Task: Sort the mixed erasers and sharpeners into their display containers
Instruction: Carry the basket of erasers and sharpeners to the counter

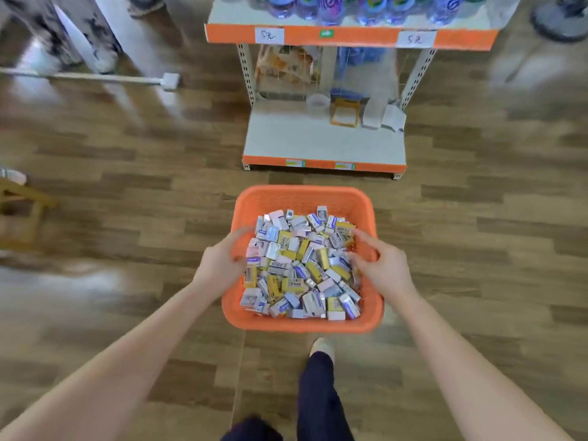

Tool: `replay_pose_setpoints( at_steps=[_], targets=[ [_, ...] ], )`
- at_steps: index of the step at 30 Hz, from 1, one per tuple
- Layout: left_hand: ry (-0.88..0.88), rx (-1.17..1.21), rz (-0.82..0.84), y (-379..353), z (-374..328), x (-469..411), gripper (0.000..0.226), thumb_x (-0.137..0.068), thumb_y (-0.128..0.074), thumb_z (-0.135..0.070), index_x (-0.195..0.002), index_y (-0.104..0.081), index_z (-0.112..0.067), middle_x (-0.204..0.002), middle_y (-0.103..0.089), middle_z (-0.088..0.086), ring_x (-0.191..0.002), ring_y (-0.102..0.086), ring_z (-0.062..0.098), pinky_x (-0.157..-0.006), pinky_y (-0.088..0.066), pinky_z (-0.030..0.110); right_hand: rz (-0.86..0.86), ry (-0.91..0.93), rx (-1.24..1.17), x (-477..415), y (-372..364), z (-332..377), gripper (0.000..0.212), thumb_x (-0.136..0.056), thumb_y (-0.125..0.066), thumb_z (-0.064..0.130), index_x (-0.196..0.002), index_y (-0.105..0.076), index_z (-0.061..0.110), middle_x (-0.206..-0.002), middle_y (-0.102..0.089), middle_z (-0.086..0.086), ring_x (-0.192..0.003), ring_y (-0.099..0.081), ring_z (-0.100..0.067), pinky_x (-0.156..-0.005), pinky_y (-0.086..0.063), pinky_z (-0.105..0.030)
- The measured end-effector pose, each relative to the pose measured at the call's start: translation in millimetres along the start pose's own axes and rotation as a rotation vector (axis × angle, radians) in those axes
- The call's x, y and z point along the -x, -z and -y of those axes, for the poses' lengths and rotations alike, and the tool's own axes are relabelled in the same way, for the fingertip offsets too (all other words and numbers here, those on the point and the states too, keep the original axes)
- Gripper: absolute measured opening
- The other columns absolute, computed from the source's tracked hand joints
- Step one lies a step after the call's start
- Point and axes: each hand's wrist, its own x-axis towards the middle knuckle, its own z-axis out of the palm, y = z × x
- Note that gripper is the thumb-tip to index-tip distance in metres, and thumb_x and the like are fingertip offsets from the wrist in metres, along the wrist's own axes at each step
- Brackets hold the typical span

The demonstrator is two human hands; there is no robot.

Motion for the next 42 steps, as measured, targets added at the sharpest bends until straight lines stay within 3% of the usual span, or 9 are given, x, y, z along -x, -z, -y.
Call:
replay_pose_setpoints(
  at_steps=[5,8,11,13,18,27,33,37,42],
  targets=[
    [0.034,0.063,-0.029,41.8,-44.4,-62.6,0.060,-0.087,-0.051,-0.007,-0.136,-0.041,-0.041,-0.068,-0.051,-0.009,-0.047,-0.051,0.002,-0.039,-0.035,0.011,0.051,0.019,0.074,-89.9,24.6,46.8,0.056,-0.080,-0.069,0.022,-0.128,-0.050,0.043,-0.071,-0.071,-0.003,-0.046,-0.050,0.001,-0.057,-0.039,-0.001],
    [0.048,0.101,-0.029,66.3,-56.4,-115.5,0.060,-0.088,-0.053,-0.015,-0.137,-0.038,-0.045,-0.080,-0.062,-0.009,-0.051,-0.058,0.007,-0.043,-0.045,0.021,0.091,0.015,0.070,-147.2,30.0,74.3,0.057,-0.082,-0.067,0.021,-0.130,-0.047,0.044,-0.067,-0.070,0.002,-0.046,-0.055,0.006,-0.057,-0.040,-0.002],
    [0.052,0.100,-0.001,82.8,-65.7,-178.1,0.061,-0.087,-0.051,-0.013,-0.138,-0.036,-0.045,-0.076,-0.063,-0.010,-0.044,-0.056,0.007,-0.043,-0.048,0.028,0.032,-0.003,0.056,-207.7,25.3,87.1,0.054,-0.083,-0.066,0.024,-0.125,-0.047,0.052,-0.061,-0.069,0.001,-0.056,-0.063,-0.012,-0.067,-0.053,-0.020],
    [0.046,0.091,0.023,90.1,-74.0,-220.6,0.063,-0.088,-0.049,-0.008,-0.137,-0.035,-0.045,-0.070,-0.062,-0.009,-0.036,-0.049,0.004,-0.040,-0.046,0.028,-0.038,-0.010,0.020,-245.7,20.2,89.2,0.054,-0.084,-0.065,0.022,-0.116,-0.047,0.060,-0.060,-0.068,-0.002,-0.053,-0.060,-0.026,-0.060,-0.054,-0.024],
    [0.066,0.047,0.052,94.3,-85.7,-323.4,0.061,-0.090,-0.048,-0.007,-0.135,-0.036,-0.046,-0.060,-0.058,-0.005,-0.033,-0.043,0.006,-0.039,-0.042,0.027,-0.048,-0.032,0.048,-339.7,14.5,88.7,0.053,-0.087,-0.063,0.022,-0.122,-0.045,0.058,-0.064,-0.066,-0.013,-0.039,-0.040,-0.014,-0.040,-0.040,-0.017],
    [0.047,0.041,0.031,26.7,-53.5,-520.5,0.066,-0.080,-0.046,-0.002,-0.126,-0.043,-0.050,-0.081,-0.069,0.003,-0.053,-0.063,0.023,-0.048,-0.054,0.042,-0.022,-0.055,0.029,-516.7,-37.3,20.3,0.054,-0.086,-0.063,0.010,-0.127,-0.046,0.041,-0.033,-0.044,0.015,-0.033,-0.040,-0.003,-0.040,-0.031,-0.007],
    [-0.015,0.014,-0.038,-42.6,-7.7,-673.2,0.061,-0.082,-0.057,-0.008,-0.131,-0.046,-0.041,-0.108,-0.069,0.001,-0.063,-0.063,0.011,-0.050,-0.051,0.025,-0.093,-0.008,-0.017,-656.2,-118.1,-72.0,0.053,-0.078,-0.072,0.018,-0.123,-0.055,0.042,-0.099,-0.072,-0.008,-0.071,-0.067,-0.020,-0.068,-0.049,-0.018],
    [-0.071,0.056,-0.056,-75.5,25.7,-750.9,0.057,-0.083,-0.054,0.004,-0.128,-0.050,-0.031,-0.107,-0.059,-0.004,-0.050,-0.059,0.000,-0.039,-0.042,0.014,-0.059,0.041,-0.077,-727.8,-163.4,-115.7,0.052,-0.080,-0.070,0.015,-0.125,-0.058,0.036,-0.095,-0.070,0.006,-0.046,-0.050,0.001,-0.050,-0.041,-0.008],
    [-0.122,-0.037,-0.168,-82.2,78.4,-816.9,0.063,-0.075,-0.056,0.000,-0.123,-0.054,-0.042,-0.125,-0.061,0.003,-0.080,-0.057,0.011,-0.054,-0.041,0.013,-0.028,0.146,-0.122,-781.9,-211.8,-138.8,0.050,-0.077,-0.073,0.020,-0.121,-0.057,0.040,-0.097,-0.064,0.016,-0.084,-0.062,0.002,-0.065,-0.042,0.000]
  ],
)
